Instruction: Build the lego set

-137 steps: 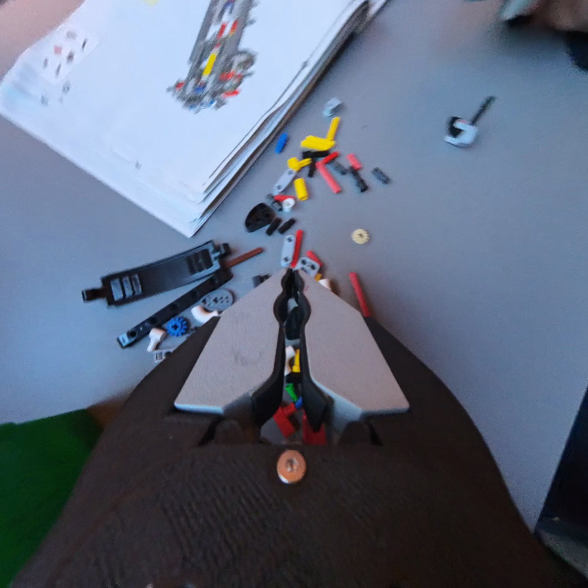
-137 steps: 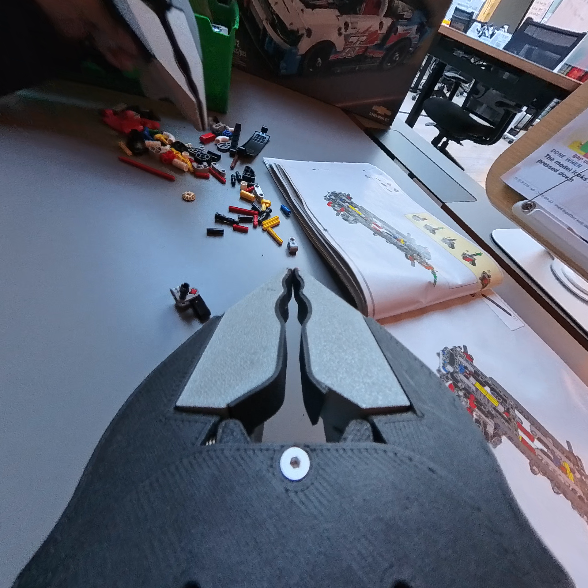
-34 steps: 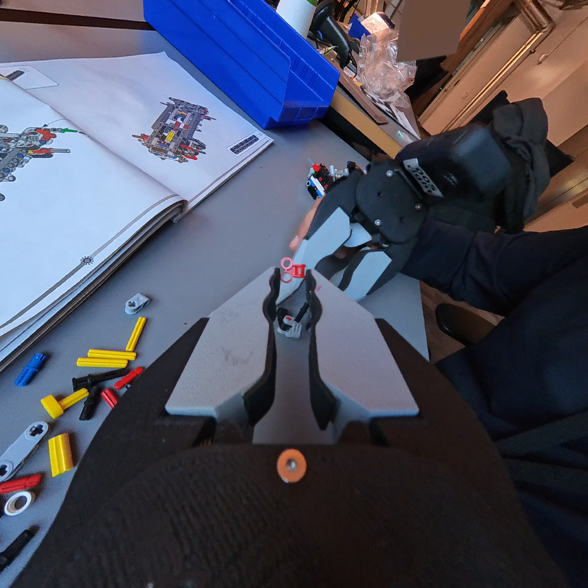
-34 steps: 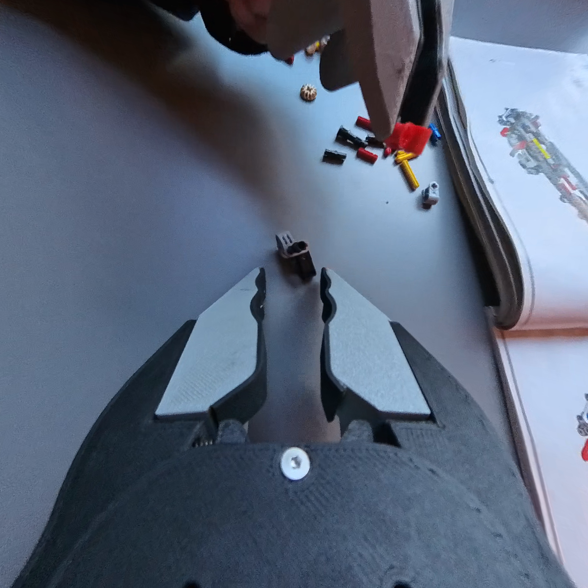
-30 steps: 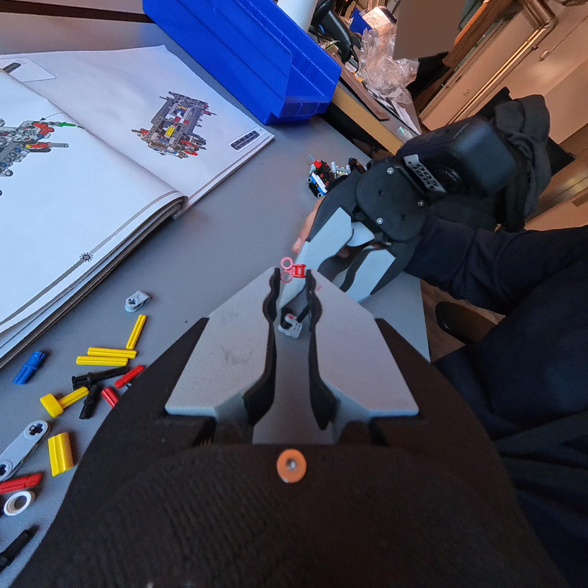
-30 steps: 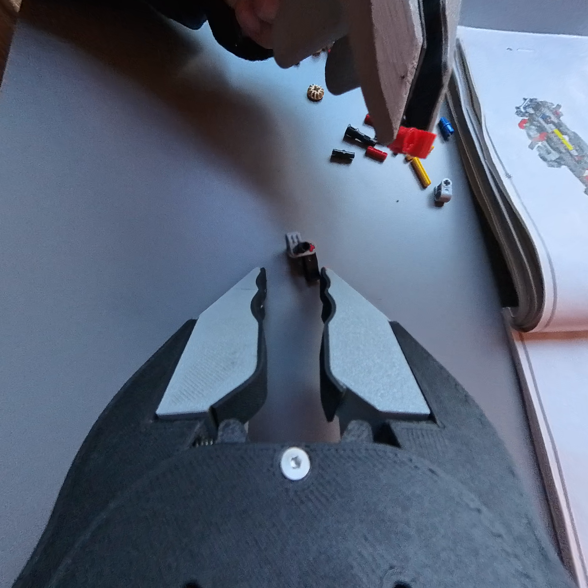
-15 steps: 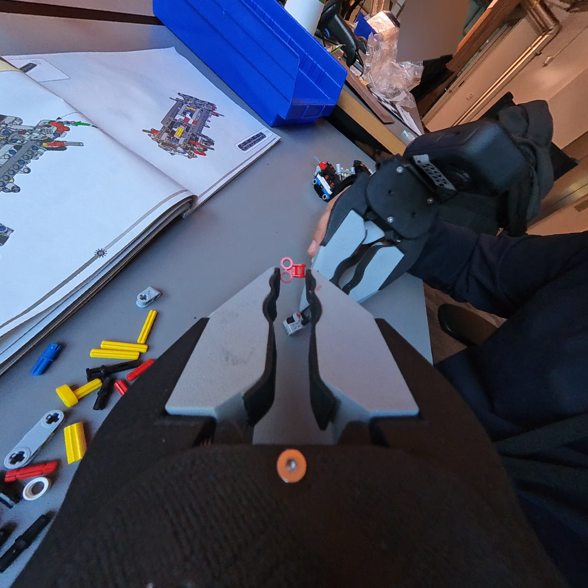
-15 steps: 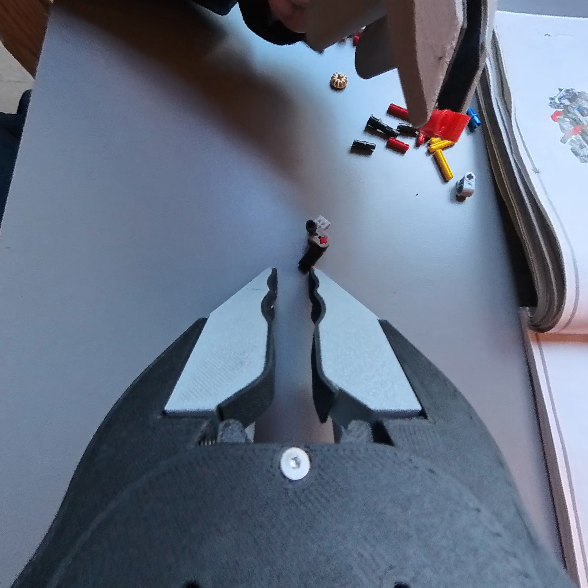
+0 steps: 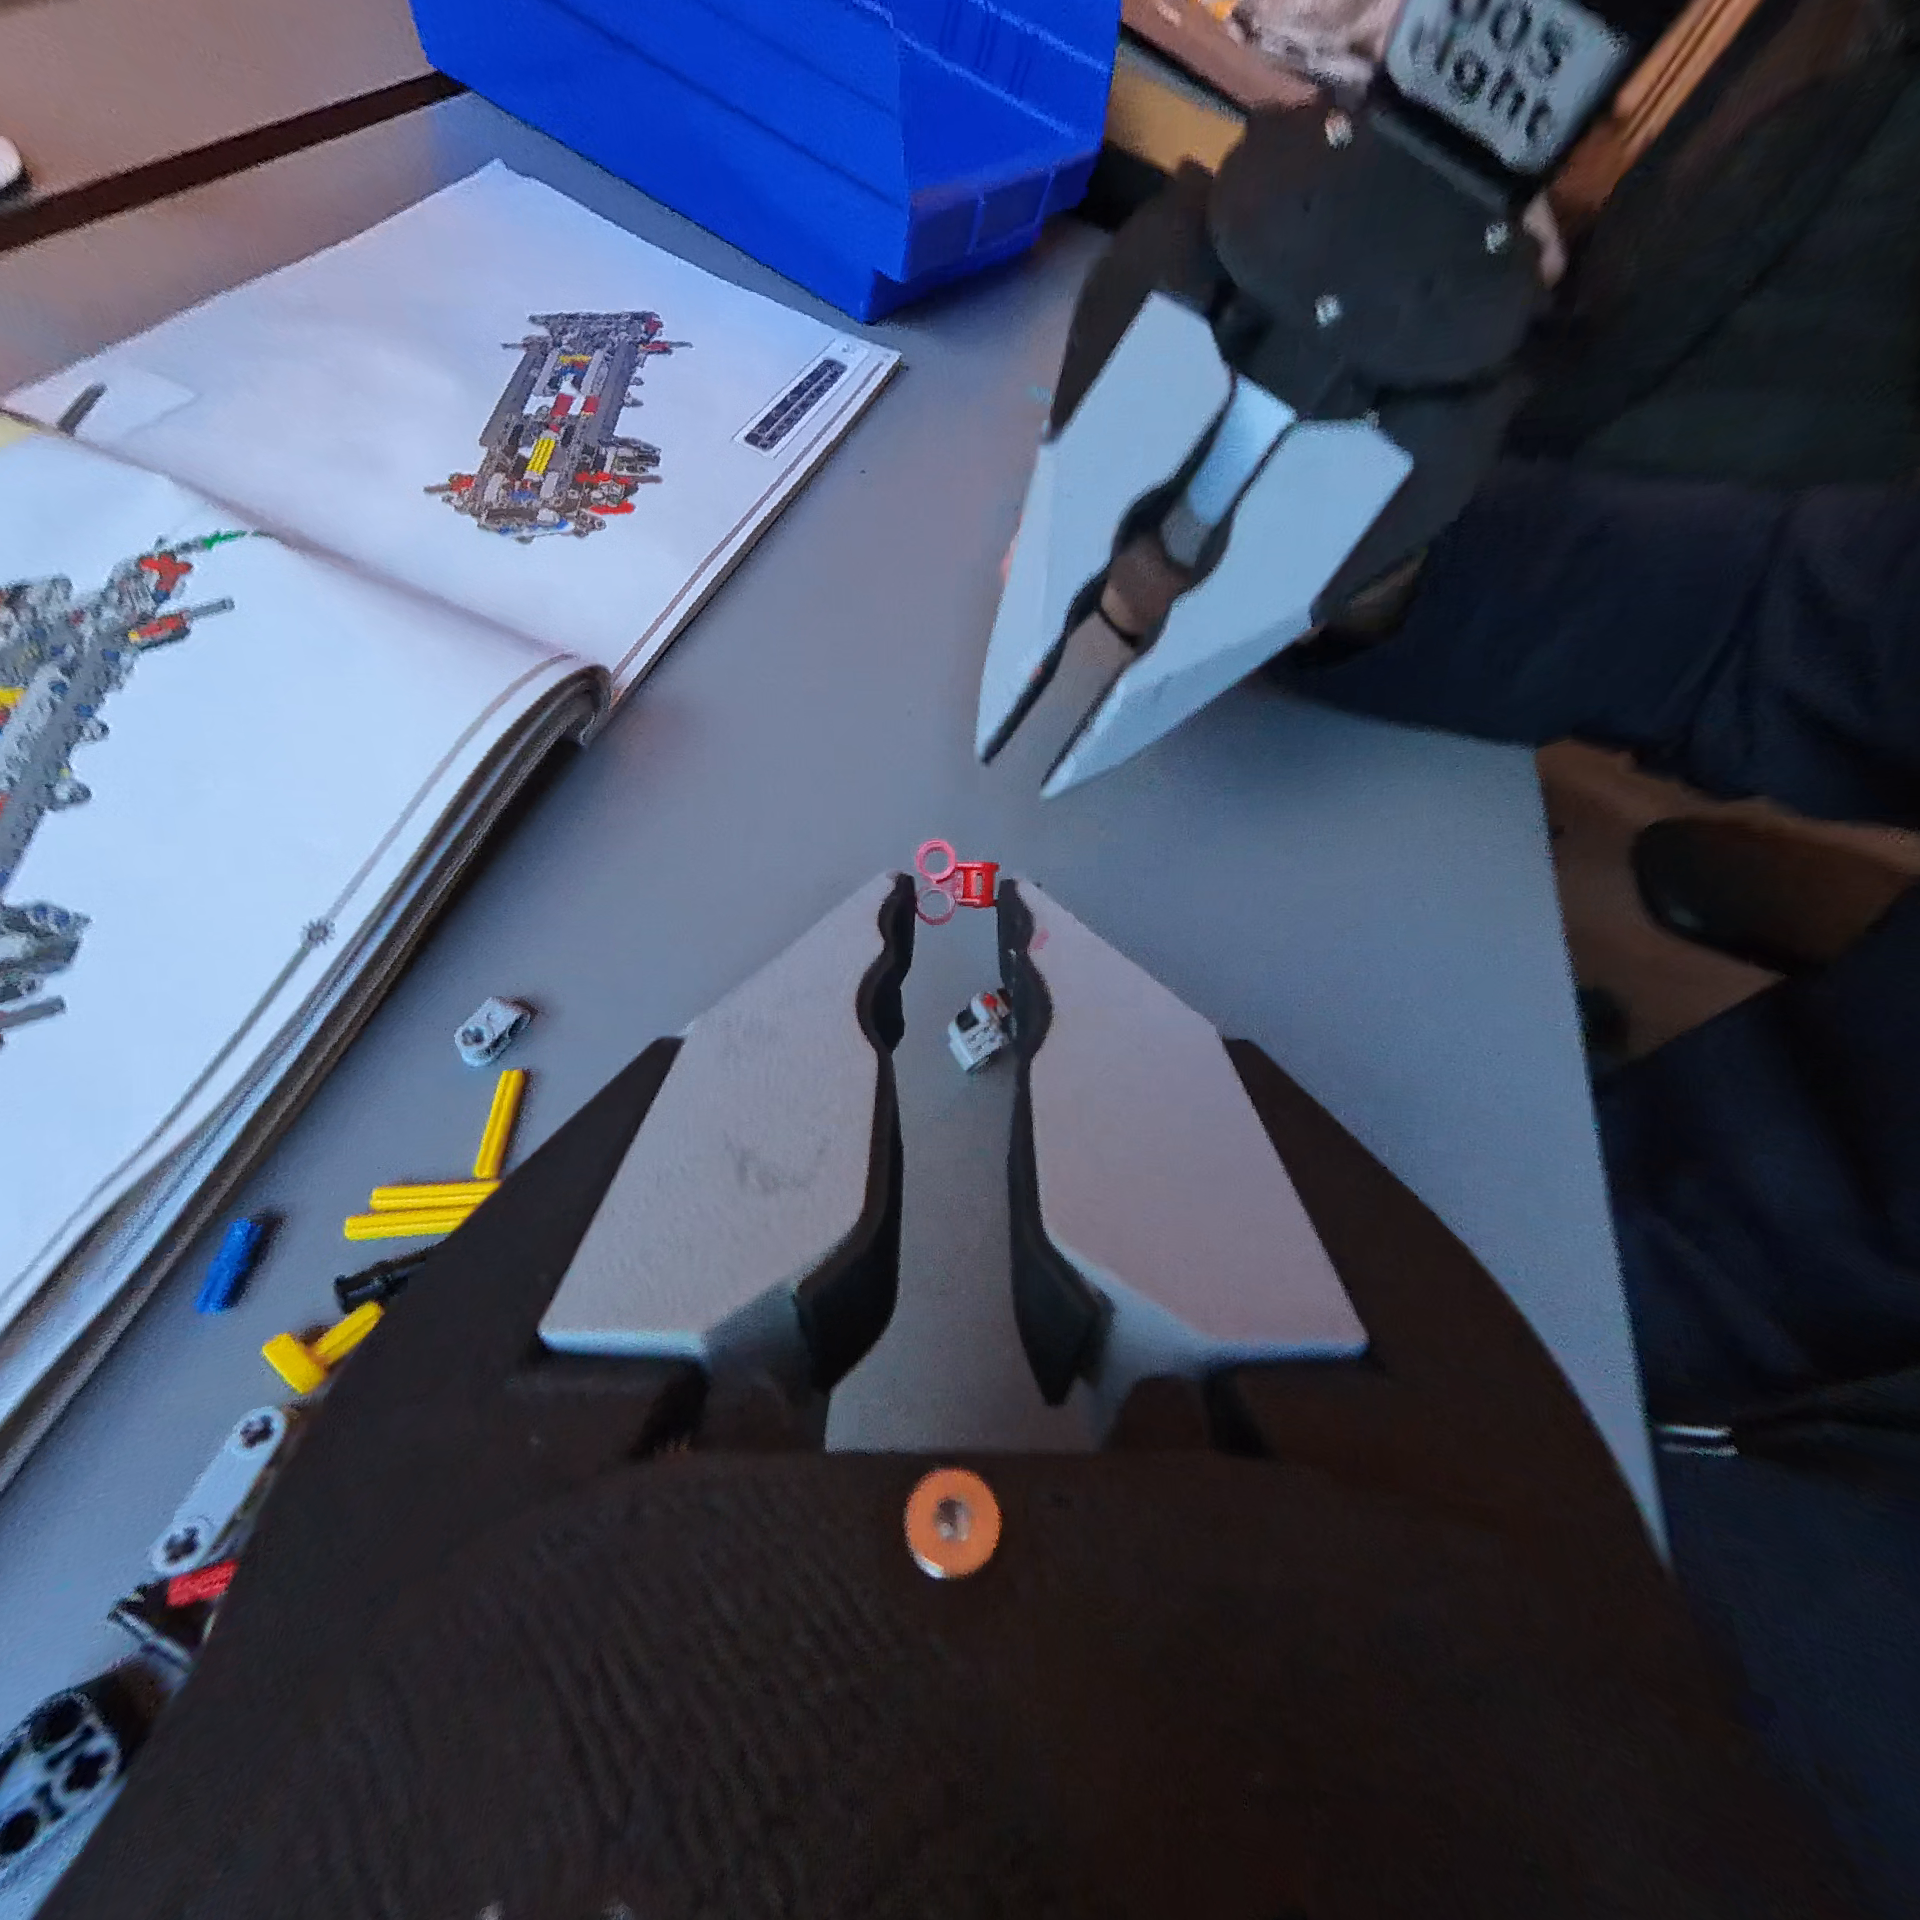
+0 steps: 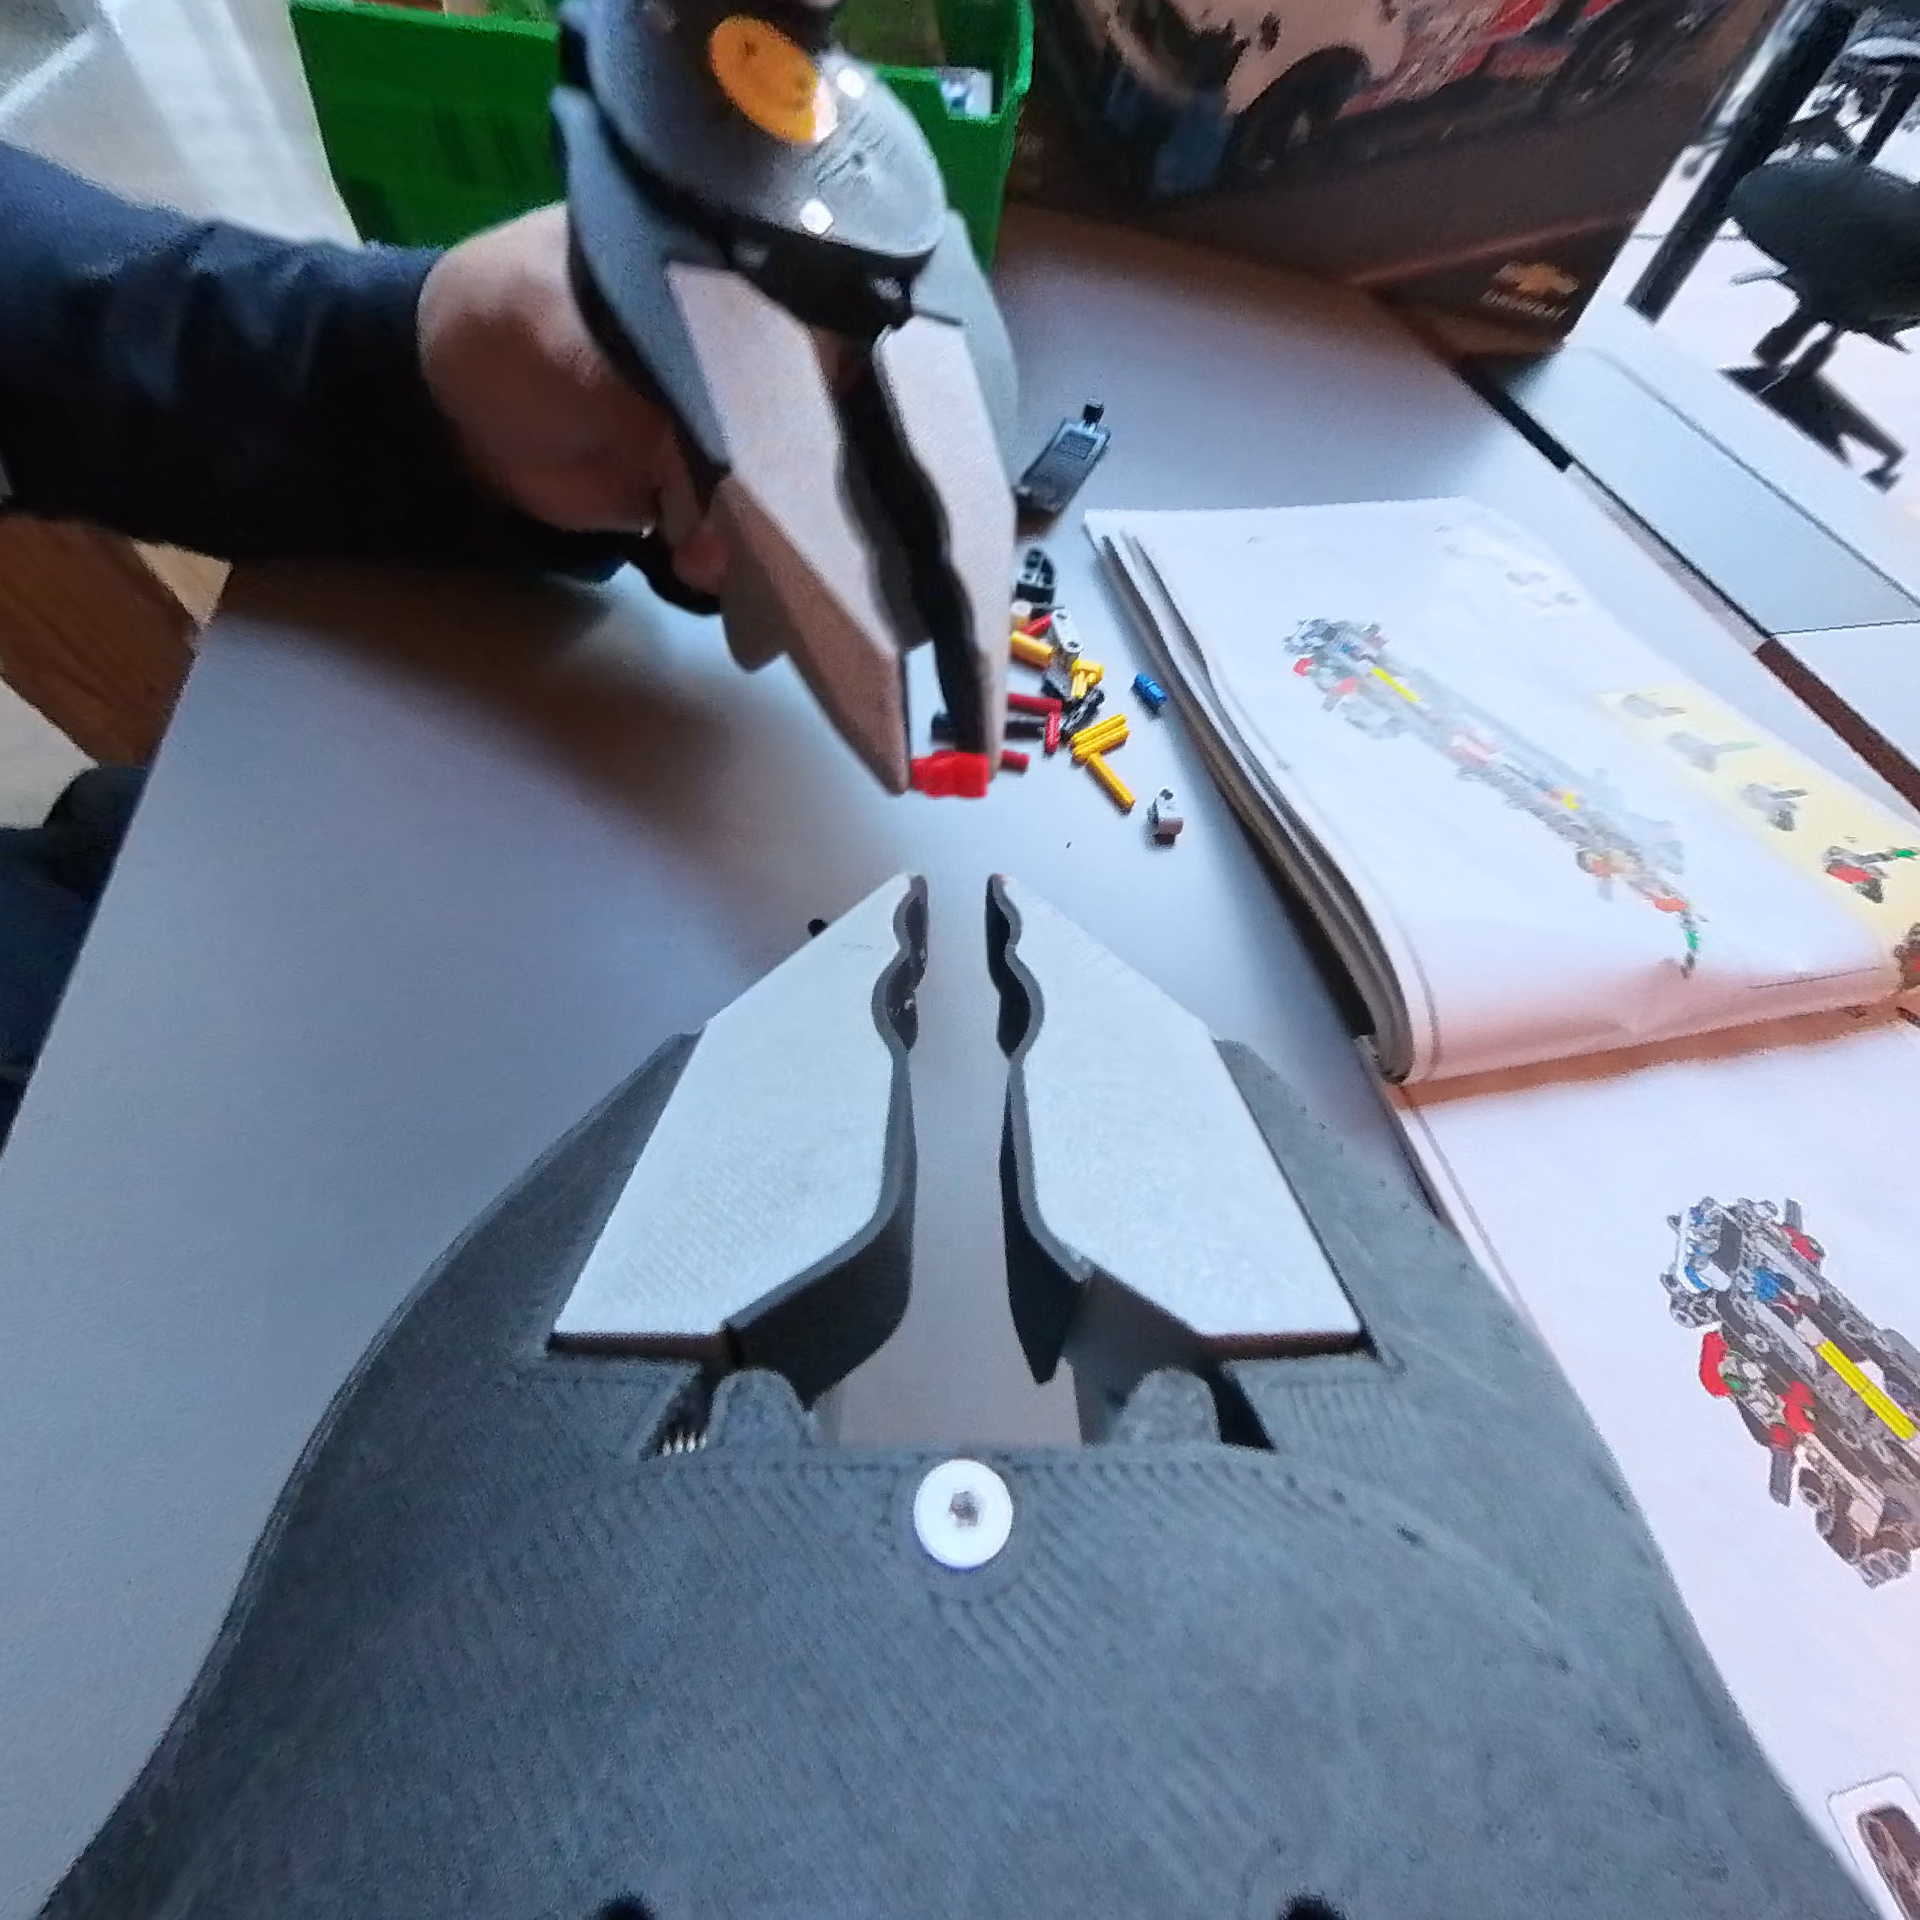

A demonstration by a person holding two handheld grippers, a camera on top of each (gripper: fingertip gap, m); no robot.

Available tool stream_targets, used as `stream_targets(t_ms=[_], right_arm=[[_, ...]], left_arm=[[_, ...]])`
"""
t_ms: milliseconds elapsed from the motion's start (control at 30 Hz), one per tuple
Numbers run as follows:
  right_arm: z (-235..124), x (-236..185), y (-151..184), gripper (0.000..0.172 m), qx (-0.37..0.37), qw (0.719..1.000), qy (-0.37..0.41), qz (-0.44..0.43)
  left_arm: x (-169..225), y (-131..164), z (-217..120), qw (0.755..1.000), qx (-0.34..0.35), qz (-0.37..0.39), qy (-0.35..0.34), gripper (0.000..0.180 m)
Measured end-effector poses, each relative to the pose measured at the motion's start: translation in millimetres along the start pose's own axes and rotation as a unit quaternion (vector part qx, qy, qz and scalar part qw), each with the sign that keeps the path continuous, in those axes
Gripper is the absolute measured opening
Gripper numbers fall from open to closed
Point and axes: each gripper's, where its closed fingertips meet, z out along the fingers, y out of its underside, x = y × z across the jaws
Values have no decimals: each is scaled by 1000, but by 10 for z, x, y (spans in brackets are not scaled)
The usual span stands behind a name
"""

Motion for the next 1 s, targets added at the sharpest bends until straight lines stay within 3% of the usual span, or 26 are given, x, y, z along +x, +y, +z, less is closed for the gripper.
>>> stream_targets(t_ms=[233,533,800,1000], right_arm=[[-44,-6,-105,6,29,1000,2,2],[24,1,-29,5,12,1000,3,18],[12,-72,-127,4,53,993,-53,91],[-15,-61,-214,8,95,967,-115,207]], left_arm=[[119,106,120,996,-41,79,-18,13],[60,17,96,972,-37,204,-113,13],[120,-130,53,946,-8,275,-170,13],[136,-193,30,931,6,308,-194,13]])
